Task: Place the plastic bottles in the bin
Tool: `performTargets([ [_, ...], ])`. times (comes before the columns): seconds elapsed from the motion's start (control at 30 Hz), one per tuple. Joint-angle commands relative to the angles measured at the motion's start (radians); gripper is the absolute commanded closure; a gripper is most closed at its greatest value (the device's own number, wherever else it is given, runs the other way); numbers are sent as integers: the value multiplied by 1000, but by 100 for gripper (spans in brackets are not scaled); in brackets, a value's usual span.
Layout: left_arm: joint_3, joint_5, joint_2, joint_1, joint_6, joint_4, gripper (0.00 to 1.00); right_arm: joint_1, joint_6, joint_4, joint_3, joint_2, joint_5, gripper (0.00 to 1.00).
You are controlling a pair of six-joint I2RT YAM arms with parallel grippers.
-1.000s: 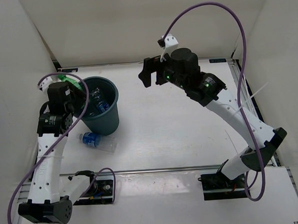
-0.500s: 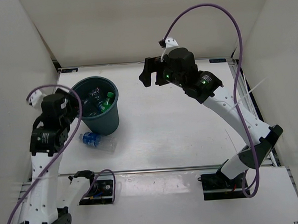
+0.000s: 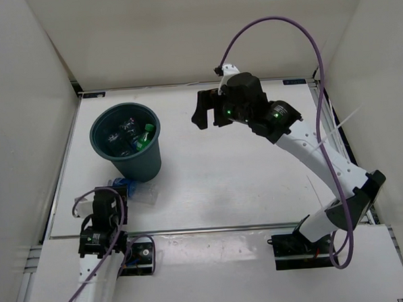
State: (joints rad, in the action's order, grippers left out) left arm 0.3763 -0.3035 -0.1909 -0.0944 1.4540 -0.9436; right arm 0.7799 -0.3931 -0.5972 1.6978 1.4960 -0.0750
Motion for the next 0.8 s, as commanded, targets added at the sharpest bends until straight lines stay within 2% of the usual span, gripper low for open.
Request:
performTargets([
  [0.0, -109, 52, 41, 2, 126, 221, 0, -1, 29, 4, -12, -62, 18, 0],
  [0.13, -161, 73, -99, 2, 31, 348, 0, -1, 68, -7, -12, -80, 27, 0],
  [0.17, -189, 86, -149, 2, 19, 427, 0, -1, 79, -16, -12, -80, 27, 0],
  [0.33, -252, 109, -269, 2, 19, 630, 0, -19, 99, -26, -23, -100, 27, 0],
  [0.6, -336, 198, -357, 84, -49, 706, 0, -83, 88, -35, -41, -109, 98, 0],
  [0.67, -347, 230, -357, 113, -49, 706, 5, -94, 79, -35, -41, -109, 109, 0],
  [0.73, -347, 256, -337, 146, -84, 706, 14, -114, 68, -35, -50, -109, 121, 0],
  [0.77, -347, 291, -328, 156, -93, 706, 27, -114, 59, -35, -50, -109, 121, 0],
])
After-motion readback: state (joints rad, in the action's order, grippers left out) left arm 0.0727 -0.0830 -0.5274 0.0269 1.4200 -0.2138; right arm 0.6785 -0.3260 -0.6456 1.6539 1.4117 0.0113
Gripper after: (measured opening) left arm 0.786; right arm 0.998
